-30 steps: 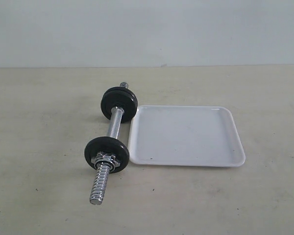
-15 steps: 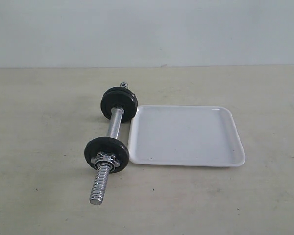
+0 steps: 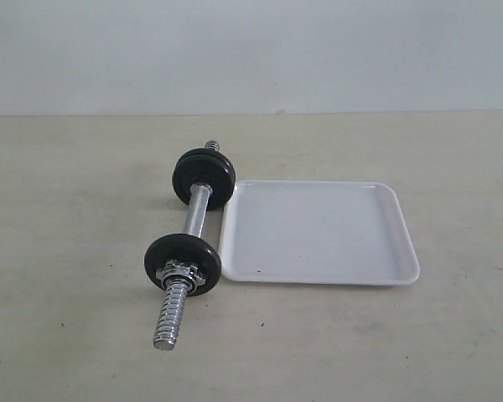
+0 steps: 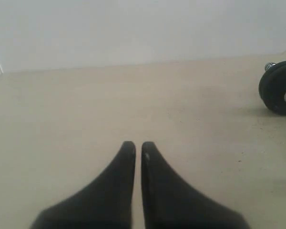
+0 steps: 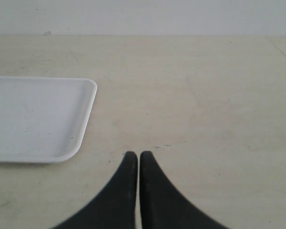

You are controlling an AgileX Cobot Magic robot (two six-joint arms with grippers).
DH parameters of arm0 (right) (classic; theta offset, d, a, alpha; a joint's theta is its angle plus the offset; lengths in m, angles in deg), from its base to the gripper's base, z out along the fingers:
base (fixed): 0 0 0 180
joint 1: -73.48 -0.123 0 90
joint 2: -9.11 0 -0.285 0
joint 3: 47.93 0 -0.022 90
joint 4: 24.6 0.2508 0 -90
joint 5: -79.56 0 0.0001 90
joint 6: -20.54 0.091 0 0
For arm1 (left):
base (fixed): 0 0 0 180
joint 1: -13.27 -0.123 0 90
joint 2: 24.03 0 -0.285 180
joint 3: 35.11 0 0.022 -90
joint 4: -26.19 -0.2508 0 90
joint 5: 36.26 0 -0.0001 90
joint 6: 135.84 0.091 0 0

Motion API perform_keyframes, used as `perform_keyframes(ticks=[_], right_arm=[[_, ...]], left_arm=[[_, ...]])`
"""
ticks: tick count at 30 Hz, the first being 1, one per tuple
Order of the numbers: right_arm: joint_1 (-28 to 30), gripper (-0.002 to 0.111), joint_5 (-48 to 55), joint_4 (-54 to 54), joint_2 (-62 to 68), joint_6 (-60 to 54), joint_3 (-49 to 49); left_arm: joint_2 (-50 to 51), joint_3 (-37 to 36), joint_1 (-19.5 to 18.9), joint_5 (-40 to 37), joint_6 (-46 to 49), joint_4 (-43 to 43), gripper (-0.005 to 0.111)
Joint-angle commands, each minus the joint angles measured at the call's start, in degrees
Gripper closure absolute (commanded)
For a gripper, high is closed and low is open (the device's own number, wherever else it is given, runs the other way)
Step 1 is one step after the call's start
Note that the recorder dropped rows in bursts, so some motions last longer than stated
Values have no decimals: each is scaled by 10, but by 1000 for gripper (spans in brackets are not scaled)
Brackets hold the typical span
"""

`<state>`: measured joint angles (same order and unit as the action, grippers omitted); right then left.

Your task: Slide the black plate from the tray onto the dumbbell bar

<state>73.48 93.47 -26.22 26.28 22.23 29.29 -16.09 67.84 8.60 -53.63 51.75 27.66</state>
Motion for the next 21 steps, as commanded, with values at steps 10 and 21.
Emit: perform_keyframes(ticks=[10,21], right_arm=[[0,109,-7,-3,-1,-2,0],[0,109,-7,-3,-1,-2,0]], left_arm=[[-1,-2,26,-3,-11,2,102],[-1,-2,26,-3,-11,2,102]])
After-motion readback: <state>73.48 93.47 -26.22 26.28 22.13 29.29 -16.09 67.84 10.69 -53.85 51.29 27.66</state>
